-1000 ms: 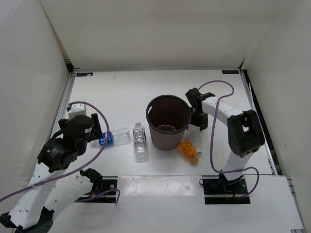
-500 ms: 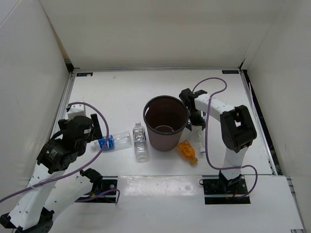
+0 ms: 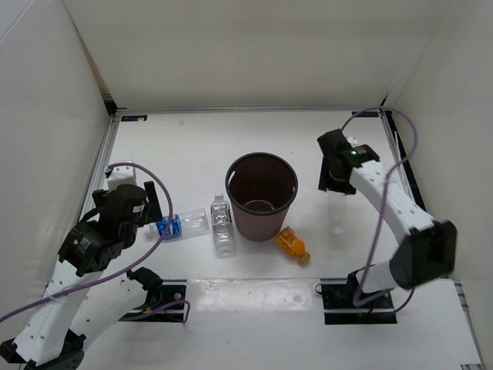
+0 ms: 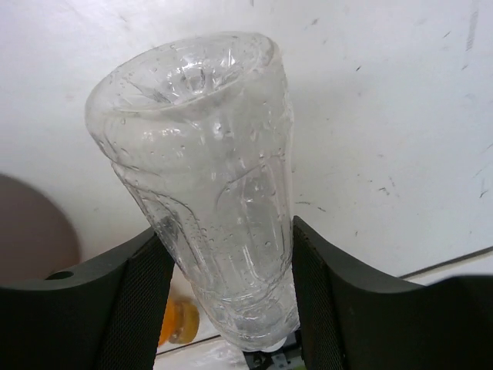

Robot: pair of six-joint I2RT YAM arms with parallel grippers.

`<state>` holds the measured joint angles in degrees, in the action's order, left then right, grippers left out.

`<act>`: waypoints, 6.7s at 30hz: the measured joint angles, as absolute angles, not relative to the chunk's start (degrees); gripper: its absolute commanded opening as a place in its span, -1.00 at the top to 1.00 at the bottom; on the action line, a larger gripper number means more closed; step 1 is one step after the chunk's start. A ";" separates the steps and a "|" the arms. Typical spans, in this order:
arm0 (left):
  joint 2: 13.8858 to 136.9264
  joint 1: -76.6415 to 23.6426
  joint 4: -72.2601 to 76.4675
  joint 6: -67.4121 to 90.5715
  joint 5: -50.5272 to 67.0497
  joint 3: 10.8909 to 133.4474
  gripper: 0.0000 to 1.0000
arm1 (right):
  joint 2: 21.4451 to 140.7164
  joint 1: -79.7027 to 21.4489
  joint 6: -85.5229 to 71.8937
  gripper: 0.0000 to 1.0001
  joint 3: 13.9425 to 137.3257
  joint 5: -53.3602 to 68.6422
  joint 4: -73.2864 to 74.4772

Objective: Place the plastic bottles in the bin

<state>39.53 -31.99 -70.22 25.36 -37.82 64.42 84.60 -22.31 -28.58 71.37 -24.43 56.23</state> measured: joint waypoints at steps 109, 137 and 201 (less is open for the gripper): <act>53.08 -24.10 -59.99 66.59 -12.88 50.13 -0.82 | 21.08 -88.53 -60.69 -0.80 66.76 -68.66 77.12; 79.88 -9.69 -43.00 95.18 -9.98 42.98 -0.93 | 21.91 -94.13 -58.02 -0.80 65.80 -68.77 77.10; 85.30 -71.07 -22.72 15.68 -64.71 83.77 -0.63 | 19.38 -97.25 -58.06 -0.80 65.78 -68.84 77.12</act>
<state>85.30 -71.07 -22.72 15.68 -64.71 83.77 19.38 -97.25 -58.06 65.78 -68.84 77.12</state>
